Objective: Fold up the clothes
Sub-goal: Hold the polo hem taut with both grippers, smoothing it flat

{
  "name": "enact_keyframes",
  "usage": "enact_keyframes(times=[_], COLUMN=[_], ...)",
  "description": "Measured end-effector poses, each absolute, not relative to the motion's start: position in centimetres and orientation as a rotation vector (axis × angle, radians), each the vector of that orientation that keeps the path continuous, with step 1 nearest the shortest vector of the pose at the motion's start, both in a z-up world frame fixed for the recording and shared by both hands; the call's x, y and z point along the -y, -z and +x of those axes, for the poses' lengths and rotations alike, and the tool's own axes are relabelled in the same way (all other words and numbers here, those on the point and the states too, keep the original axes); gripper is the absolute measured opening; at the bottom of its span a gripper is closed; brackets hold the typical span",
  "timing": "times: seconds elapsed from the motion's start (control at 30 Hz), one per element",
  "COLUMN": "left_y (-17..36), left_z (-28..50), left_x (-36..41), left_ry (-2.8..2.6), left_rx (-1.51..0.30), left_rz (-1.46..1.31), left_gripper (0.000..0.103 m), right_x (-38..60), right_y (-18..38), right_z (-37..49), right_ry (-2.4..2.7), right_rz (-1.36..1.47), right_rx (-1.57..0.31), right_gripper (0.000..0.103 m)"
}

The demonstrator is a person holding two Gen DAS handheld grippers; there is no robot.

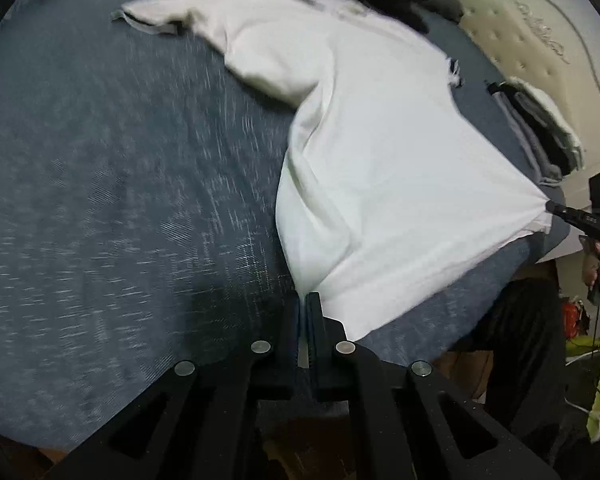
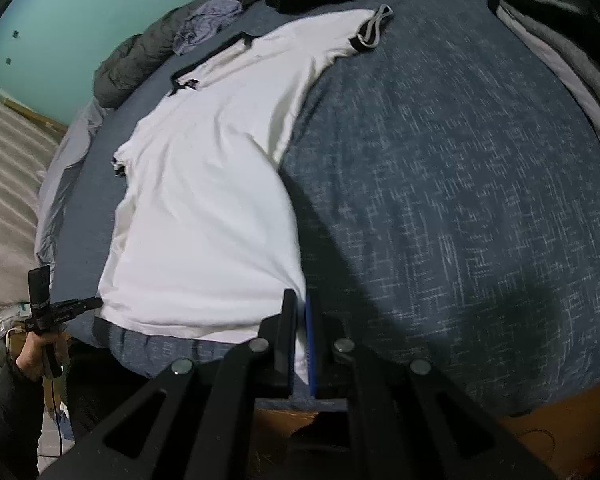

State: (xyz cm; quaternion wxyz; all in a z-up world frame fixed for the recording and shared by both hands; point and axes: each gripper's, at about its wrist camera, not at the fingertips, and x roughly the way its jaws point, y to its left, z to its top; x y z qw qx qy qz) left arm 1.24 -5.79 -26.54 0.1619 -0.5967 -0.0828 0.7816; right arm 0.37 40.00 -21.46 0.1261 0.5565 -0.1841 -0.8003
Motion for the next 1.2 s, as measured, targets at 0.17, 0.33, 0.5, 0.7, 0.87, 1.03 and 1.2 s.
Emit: enact_keyframes(times=[0.17, 0.33, 0.5, 0.7, 0.87, 1.03, 1.2], left_y=[22.9, 24.0, 27.7, 29.1, 28.0, 28.0, 30.0], left_z=[3.7, 5.7, 6.3, 5.6, 5.2, 4.7, 4.3], left_x=[6.6, 7.2, 6.8, 7.1, 8.2, 8.6, 8.8], left_ry=[-2.275, -2.251, -2.185, -2.172, -2.199, -2.210, -2.172], left_rx=[0.195, 0.241, 0.303, 0.340, 0.377, 0.436, 0.451], left_rz=[-1.649, -1.678, -1.742, -1.773, -1.753, -1.754, -1.803], left_gripper=[0.003, 0.003, 0.003, 0.004, 0.010, 0.039, 0.040], right_x=[-39.2, -38.0, -38.8, -40.7, -40.8, -40.1, -39.3], right_y=[19.6, 20.4, 23.5, 24.9, 24.9, 25.8, 27.2], right_z=[1.2, 1.5, 1.7, 2.4, 2.9, 2.7, 2.3], right_ry=[2.299, 2.279, 2.295, 2.268, 2.266, 2.223, 2.182], right_rz=[1.574, 1.629, 1.731, 1.718, 1.737, 1.753, 1.791], right_rx=[0.491, 0.382, 0.349, 0.522, 0.525, 0.522, 0.523], right_gripper=[0.004, 0.004, 0.004, 0.005, 0.049, 0.051, 0.051])
